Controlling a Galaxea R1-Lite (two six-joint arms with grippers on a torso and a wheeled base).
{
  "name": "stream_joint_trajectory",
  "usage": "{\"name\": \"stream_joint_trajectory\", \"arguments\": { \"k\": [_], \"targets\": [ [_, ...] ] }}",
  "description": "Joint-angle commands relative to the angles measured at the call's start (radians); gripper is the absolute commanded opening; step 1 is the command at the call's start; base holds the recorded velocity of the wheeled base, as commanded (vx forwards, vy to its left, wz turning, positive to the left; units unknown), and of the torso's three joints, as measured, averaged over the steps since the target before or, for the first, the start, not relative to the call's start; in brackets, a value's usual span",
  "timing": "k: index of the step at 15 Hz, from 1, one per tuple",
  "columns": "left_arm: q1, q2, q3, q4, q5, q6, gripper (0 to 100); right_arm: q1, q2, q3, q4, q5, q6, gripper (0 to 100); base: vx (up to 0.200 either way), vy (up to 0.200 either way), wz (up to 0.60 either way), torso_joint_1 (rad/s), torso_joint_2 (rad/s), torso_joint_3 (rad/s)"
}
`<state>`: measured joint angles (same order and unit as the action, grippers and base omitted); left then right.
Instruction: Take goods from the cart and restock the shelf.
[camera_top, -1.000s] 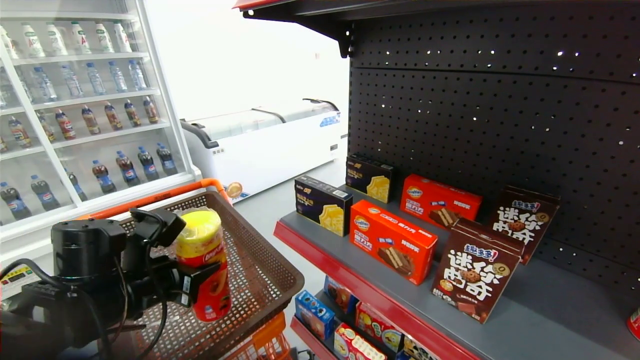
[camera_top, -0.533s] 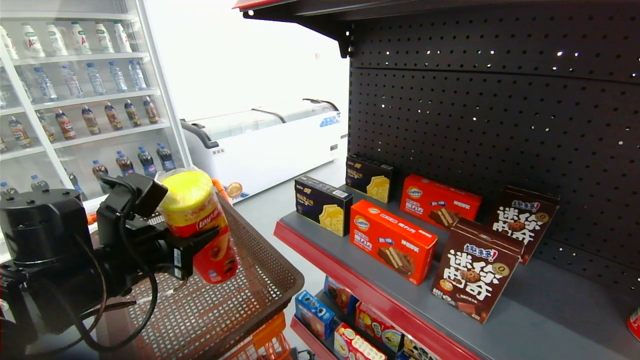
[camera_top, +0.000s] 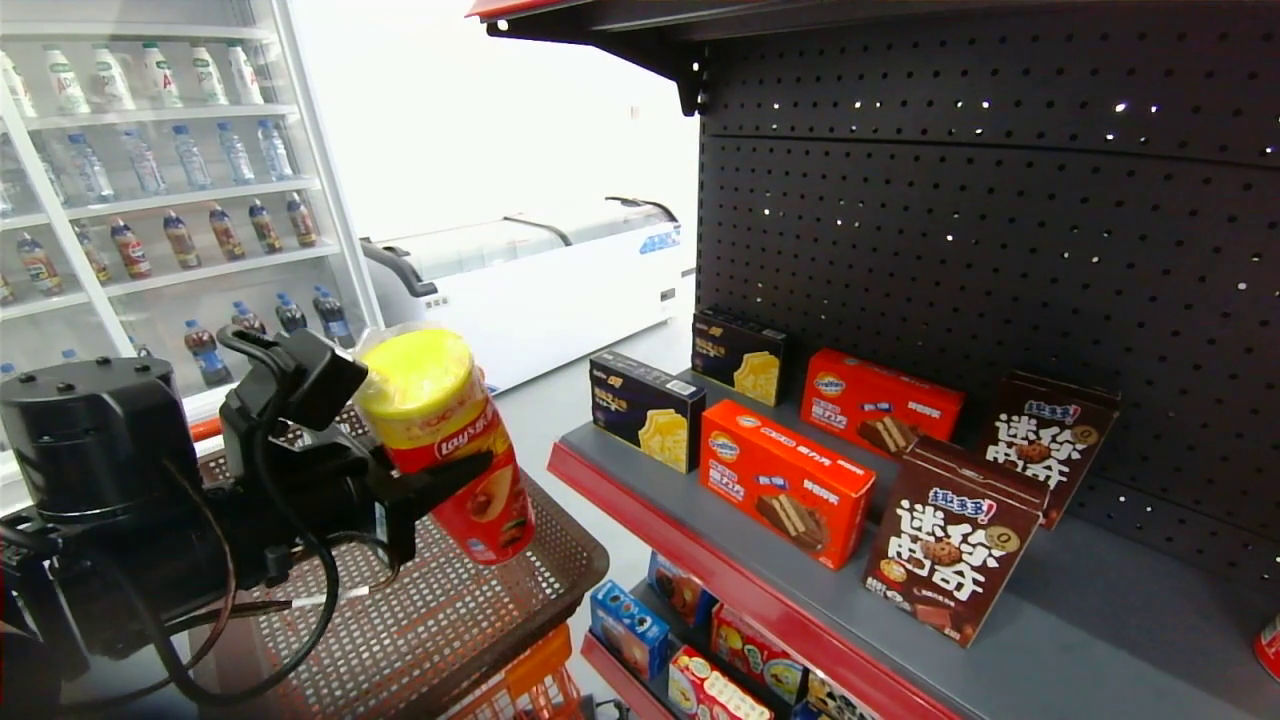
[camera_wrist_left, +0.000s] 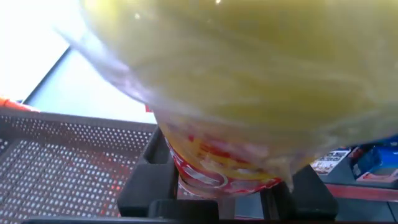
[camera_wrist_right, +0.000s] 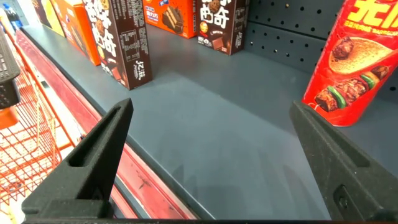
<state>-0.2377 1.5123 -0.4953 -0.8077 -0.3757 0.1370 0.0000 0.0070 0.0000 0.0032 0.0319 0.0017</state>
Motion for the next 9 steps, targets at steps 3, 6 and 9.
{"name": "stream_joint_trajectory", "arguments": {
  "k": [3,6,9],
  "targets": [
    [-0.008,-0.060,-0.005,0.010,-0.077,0.009,0,0.000,0.001,0.000,0.000,0.000,0.000,100,0.000,0.000,0.00,0.000,0.00,0.000],
    [-0.025,-0.077,-0.012,0.016,-0.155,0.007,0,0.000,0.001,0.000,0.000,0.000,0.000,100,0.000,0.000,0.00,0.000,0.00,0.000],
    [-0.040,-0.073,-0.015,0.016,-0.267,0.000,0,0.000,0.001,0.000,0.000,0.000,0.000,100,0.000,0.000,0.00,0.000,0.00,0.000]
  ]
}}
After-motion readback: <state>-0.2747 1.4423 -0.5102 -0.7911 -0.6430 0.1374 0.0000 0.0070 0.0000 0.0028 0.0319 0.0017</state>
